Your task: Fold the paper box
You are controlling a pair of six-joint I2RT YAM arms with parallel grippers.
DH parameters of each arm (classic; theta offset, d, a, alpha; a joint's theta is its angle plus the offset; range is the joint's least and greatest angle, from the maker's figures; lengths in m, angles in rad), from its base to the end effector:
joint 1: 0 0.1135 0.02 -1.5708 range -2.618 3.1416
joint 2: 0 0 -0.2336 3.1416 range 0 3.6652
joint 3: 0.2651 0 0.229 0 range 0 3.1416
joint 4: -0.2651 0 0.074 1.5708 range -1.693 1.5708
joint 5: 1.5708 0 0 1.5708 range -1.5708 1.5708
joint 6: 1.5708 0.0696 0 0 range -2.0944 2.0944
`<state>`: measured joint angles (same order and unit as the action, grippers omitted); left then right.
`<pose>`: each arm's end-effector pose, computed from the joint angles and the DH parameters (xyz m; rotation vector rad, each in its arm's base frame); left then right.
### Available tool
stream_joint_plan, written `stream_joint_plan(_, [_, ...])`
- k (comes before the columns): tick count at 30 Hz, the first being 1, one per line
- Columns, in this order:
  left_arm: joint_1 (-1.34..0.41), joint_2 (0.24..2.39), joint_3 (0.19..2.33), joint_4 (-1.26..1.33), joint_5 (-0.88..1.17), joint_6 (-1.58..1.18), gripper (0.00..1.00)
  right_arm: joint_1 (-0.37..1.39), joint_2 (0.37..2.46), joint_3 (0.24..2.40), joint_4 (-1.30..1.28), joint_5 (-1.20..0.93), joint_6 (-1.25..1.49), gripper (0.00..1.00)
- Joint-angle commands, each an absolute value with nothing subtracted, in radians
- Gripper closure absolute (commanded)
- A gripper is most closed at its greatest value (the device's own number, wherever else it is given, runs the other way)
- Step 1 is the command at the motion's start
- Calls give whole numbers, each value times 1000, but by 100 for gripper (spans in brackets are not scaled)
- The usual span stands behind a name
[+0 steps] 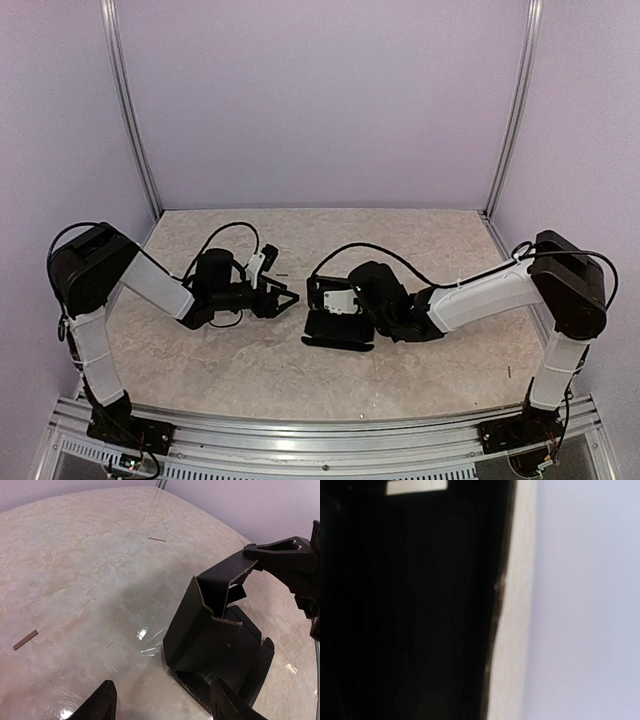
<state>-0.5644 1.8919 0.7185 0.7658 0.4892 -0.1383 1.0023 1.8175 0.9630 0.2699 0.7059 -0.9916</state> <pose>0.2858 -0.2196 0.1009 0.7519 1.9062 -0.9314 0.2390 0.2903 0.1427 -1.4996 1.4520 -0.7484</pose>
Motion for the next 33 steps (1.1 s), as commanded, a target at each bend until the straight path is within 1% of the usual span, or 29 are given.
stream_joint_plan(1, [-581, 1955, 751, 881, 551, -75, 37, 1031, 1819, 894, 480, 768, -1116, 100])
stream_joint_plan(5, [-586, 1990, 787, 865, 543, -22, 39, 1035, 1839, 845, 594, 766, -1172, 100])
stream_joint_plan(8, [-593, 2017, 818, 838, 570, 8, 44, 1034, 1851, 846, 609, 762, -1176, 100])
stream_joint_plan(13, [-624, 2059, 851, 830, 559, 63, 45, 1036, 1870, 849, 621, 759, -1185, 100])
stream_joint_plan(16, [-641, 2080, 873, 825, 519, 79, 50, 1039, 1884, 847, 629, 760, -1190, 100])
stream_joint_plan(19, [-646, 2096, 877, 835, 481, 80, 58, 1044, 1899, 843, 641, 763, -1196, 100])
stream_joint_plan(22, [-653, 2098, 859, 890, 430, 72, 64, 1051, 1911, 838, 651, 764, -1202, 100])
stream_joint_plan(26, [-676, 2101, 837, 969, 371, 74, 64, 1064, 1927, 830, 664, 768, -1205, 100])
stream_joint_plan(33, [-708, 2129, 857, 1012, 268, 124, 66, 1072, 1931, 813, 675, 772, -1214, 100])
